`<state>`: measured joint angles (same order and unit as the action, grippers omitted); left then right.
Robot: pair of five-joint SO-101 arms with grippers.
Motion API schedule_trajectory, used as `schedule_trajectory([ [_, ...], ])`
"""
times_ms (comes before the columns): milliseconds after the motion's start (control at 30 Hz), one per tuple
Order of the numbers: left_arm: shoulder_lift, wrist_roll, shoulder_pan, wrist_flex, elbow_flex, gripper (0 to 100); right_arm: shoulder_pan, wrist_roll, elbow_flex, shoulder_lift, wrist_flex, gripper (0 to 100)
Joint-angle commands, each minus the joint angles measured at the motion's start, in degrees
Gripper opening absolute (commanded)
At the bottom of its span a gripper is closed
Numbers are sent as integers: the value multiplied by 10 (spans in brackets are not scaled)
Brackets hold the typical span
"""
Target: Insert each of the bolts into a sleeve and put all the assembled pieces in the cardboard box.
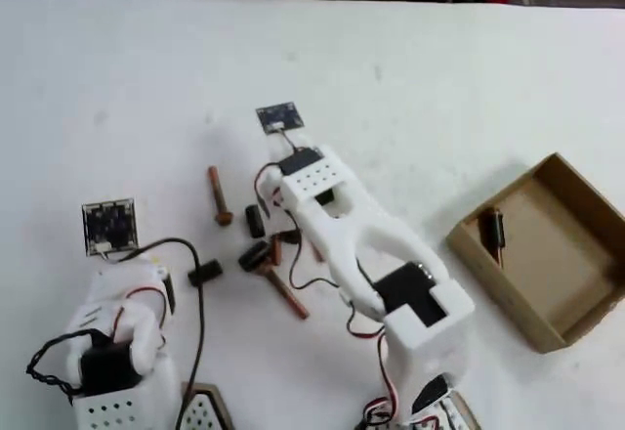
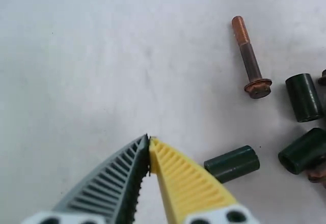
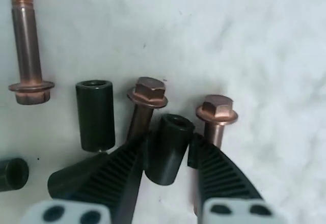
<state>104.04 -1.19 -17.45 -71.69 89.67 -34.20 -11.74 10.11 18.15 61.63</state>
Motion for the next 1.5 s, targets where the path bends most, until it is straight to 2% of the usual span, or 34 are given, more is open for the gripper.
schedule_trajectory([
  [0,4,3,-7,15,-17,21,7,-1,-31,9,5,105],
  [400,4,3,-7,15,-16,21,7,-1,-33,29,6,101],
  [567,4,3,-7,15,-16,21,7,13,-33,30,14,31],
  [833,4,4,-6,15,-15,21,7,35,-33,40,21,54],
  [933,4,4,-5,15,-15,21,7,35,-35,39,22,18],
  [1300,4,4,-4,12,-5,22,23,38,-71,-115,124,18],
  [1467,4,2,-2,27,14,22,43,104,-69,-213,177,18],
])
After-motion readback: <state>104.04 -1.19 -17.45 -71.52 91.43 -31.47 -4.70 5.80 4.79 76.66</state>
